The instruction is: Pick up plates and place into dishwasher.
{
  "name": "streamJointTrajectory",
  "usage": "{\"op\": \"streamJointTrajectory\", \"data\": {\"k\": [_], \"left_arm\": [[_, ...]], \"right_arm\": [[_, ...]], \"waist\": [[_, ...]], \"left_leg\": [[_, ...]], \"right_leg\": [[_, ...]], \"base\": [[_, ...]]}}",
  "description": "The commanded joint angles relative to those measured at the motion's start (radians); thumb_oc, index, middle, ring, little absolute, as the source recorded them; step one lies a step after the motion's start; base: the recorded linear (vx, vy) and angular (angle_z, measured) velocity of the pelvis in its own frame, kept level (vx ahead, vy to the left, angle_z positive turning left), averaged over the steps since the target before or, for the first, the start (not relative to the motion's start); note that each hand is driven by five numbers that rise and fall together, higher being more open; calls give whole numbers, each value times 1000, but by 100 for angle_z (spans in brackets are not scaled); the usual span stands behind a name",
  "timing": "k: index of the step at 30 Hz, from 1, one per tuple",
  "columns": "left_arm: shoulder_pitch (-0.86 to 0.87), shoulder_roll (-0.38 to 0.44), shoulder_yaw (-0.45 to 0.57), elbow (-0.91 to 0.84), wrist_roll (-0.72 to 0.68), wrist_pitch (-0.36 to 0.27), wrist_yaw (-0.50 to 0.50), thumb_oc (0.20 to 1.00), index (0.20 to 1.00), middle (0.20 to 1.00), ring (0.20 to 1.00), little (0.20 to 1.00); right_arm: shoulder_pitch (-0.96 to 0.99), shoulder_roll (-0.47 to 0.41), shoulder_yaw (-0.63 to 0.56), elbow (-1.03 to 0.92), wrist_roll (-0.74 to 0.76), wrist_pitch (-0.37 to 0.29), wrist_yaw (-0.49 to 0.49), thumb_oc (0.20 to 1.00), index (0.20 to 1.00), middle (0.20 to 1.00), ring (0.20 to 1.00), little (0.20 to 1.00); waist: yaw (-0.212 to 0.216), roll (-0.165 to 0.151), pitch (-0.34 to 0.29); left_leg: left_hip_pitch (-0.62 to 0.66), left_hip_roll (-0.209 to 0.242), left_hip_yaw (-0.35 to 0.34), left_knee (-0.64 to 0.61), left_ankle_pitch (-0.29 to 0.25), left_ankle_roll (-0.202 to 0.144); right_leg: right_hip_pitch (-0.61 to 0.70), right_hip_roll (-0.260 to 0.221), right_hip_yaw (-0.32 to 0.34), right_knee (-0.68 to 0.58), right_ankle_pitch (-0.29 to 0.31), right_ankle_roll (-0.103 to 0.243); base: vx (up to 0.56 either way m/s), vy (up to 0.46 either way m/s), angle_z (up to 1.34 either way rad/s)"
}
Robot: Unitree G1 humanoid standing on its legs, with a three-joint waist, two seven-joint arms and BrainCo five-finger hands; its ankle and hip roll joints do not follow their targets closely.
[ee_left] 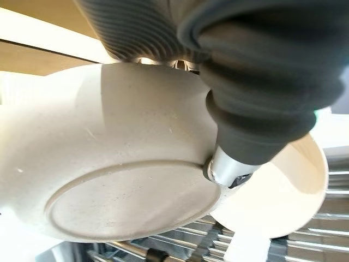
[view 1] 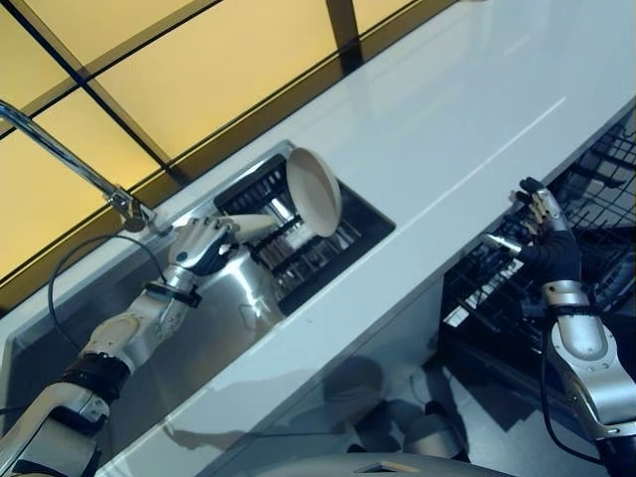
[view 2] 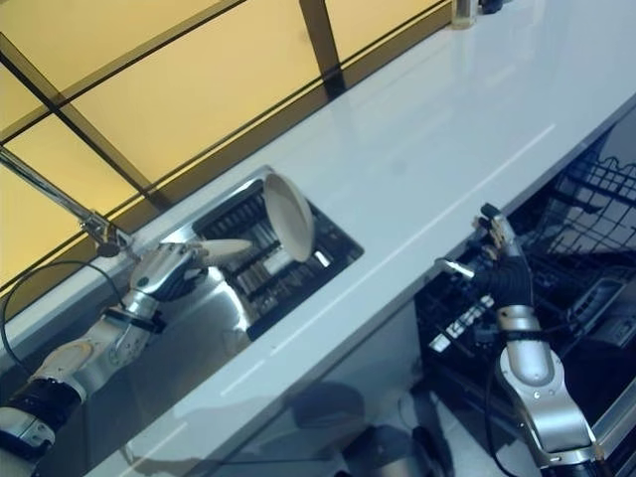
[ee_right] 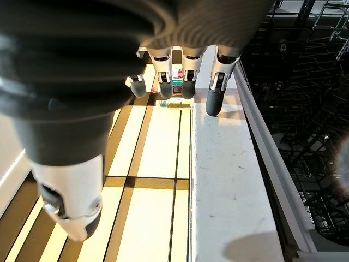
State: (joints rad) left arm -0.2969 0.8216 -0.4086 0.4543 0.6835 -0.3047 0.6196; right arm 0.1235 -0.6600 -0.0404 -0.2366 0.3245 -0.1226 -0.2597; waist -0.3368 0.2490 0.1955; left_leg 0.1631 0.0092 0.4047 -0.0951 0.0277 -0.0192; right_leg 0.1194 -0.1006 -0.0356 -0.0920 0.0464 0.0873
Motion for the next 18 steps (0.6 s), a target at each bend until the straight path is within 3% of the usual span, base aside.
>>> {"op": "streamJointTrajectory", "data": {"k": [1, 5, 10, 13, 18], "left_arm": [[-42, 47, 127, -5, -58, 31, 82, 200, 200, 200, 200, 200], [-19, 61, 164, -35, -137, 26, 117, 200, 200, 200, 200, 200], [36, 26, 256, -92, -262, -40, 118, 200, 200, 200, 200, 200], [70, -12, 297, -147, -264, -100, 33, 200, 200, 200, 200, 200], [117, -47, 292, -286, -353, -132, -106, 200, 200, 200, 200, 200]], "right_arm": [[-29, 52, 19, -18, -18, -22, 2, 1000, 1000, 1000, 1000, 1000], [-41, 69, 29, -17, -17, -18, -14, 1000, 1000, 1000, 1000, 1000], [-49, 116, 47, -17, -42, -18, -37, 1000, 1000, 1000, 1000, 1000], [-58, 146, 58, -17, -55, -15, -52, 1000, 1000, 1000, 1000, 1000], [-63, 168, 64, -35, -44, -16, -75, 1000, 1000, 1000, 1000, 1000]], "waist": [[63, -86, -89], [85, -106, -99], [120, -137, -111], [146, -160, -119], [184, -186, -123]], "left_leg": [[49, -28, 2, 10, -96, 7], [38, -17, 5, 11, -79, 6], [36, -7, -13, 9, -80, 6], [33, 0, -26, 9, -80, 5], [27, 13, -51, 8, -83, 2]], "right_leg": [[-52, -45, -53, 11, -33, 57], [-56, -36, -68, 7, -15, 47], [-48, -29, -86, 5, -14, 45], [-44, -25, -100, 5, -14, 44], [-39, -19, -127, 5, -16, 45]], "base": [[-46, -28, 3], [-92, -60, 2], [-74, -70, 3], [-77, -84, 6], [-97, -71, 7]]}}
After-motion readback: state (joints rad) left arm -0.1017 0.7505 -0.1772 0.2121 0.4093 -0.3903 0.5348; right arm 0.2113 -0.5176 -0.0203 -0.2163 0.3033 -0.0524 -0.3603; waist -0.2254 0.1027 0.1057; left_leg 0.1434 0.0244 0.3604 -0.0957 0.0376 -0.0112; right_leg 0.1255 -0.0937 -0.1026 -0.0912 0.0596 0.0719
